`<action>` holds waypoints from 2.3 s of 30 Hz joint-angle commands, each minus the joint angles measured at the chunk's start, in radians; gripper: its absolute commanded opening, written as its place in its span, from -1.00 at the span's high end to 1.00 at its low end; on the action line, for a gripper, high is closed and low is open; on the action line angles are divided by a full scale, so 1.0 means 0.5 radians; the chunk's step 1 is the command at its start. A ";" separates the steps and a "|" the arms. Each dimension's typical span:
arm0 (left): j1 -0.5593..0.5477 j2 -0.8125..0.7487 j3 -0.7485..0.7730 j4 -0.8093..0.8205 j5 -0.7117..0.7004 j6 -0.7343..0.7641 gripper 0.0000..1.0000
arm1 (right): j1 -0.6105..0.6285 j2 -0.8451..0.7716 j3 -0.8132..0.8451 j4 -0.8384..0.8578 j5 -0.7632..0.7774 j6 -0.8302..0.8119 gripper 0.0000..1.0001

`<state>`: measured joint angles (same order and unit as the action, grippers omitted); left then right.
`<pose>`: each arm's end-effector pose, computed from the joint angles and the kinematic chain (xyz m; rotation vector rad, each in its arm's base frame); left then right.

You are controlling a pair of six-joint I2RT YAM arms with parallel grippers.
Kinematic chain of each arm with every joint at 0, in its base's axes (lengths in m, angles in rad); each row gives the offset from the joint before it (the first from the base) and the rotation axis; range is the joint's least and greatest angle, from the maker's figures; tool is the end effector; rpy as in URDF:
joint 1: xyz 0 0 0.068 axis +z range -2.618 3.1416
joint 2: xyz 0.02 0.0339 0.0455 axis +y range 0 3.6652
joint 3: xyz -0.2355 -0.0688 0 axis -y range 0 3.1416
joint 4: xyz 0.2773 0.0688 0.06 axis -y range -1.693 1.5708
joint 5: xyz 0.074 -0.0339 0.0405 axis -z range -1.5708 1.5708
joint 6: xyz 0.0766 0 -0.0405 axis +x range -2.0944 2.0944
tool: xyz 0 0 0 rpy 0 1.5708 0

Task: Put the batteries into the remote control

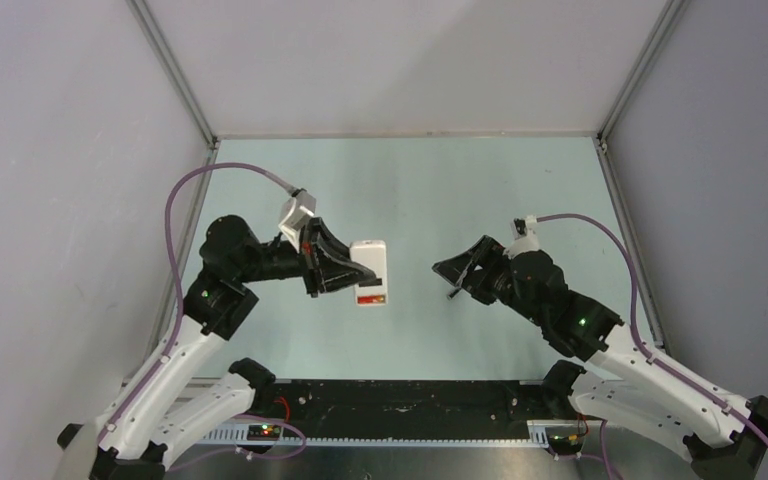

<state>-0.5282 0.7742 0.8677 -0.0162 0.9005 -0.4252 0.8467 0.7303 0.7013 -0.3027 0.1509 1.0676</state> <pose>0.1799 -0.1745 0.3732 0.8659 1.4685 -1.3982 0.1842 0.1909 0.2738 0.3390 2.0446 1.1167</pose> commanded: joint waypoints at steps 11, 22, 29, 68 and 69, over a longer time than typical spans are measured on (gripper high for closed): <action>0.000 0.004 0.119 0.103 0.454 0.069 1.00 | -0.033 0.055 0.058 -0.082 -0.005 -0.041 -0.41; -0.001 -0.027 0.023 0.118 -0.511 -0.008 1.00 | 0.141 0.073 0.119 0.158 0.057 0.148 -0.40; -0.007 -0.097 0.006 0.181 -1.096 -0.033 1.00 | 0.438 0.295 0.438 0.335 0.348 0.224 -0.40; -0.011 -0.103 -0.037 0.223 -1.260 -0.244 1.00 | 0.478 0.813 0.772 0.505 0.433 0.441 0.15; -0.011 -0.103 -0.036 0.223 -1.262 -0.241 1.00 | 0.479 0.817 0.772 0.500 0.430 0.441 0.18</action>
<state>-0.5293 0.7265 0.8459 0.0429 0.2901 -0.5346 1.0889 1.1301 1.0431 -0.0795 0.3645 1.2900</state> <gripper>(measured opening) 0.215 0.432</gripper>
